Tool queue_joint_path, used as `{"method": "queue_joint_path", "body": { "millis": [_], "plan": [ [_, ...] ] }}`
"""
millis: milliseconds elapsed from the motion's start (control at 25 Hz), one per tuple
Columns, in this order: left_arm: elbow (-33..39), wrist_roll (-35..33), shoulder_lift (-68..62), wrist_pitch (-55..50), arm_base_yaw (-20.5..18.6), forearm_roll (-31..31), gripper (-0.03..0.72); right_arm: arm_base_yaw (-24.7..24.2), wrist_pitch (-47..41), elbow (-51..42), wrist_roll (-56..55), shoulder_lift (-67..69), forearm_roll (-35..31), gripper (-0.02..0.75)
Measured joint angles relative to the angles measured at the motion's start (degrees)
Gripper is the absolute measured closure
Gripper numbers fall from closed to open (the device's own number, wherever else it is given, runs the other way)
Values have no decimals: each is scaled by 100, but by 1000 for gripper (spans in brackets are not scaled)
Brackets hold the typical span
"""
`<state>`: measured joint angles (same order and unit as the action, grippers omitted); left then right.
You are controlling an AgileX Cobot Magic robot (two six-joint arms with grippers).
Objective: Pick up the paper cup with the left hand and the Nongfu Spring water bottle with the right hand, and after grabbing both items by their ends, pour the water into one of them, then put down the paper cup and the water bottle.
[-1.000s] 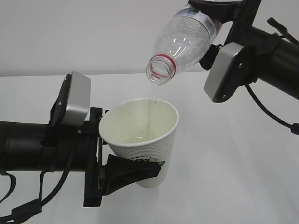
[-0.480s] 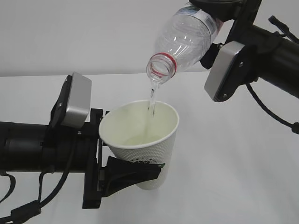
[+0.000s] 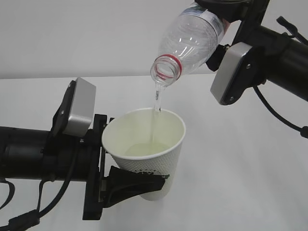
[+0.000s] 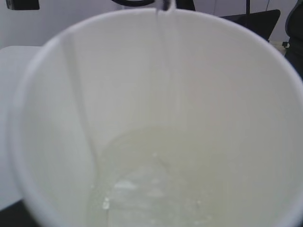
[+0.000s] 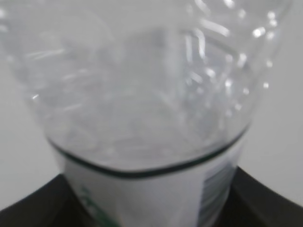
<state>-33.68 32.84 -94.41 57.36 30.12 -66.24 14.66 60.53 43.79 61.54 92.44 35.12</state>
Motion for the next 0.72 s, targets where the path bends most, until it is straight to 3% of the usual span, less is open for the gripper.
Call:
{"method": "queue_joint_path", "body": {
  "millis": [720],
  "plan": [
    [0, 0, 0, -9, 0, -13, 160, 0, 0, 0, 0, 0, 0, 268]
  ]
}}
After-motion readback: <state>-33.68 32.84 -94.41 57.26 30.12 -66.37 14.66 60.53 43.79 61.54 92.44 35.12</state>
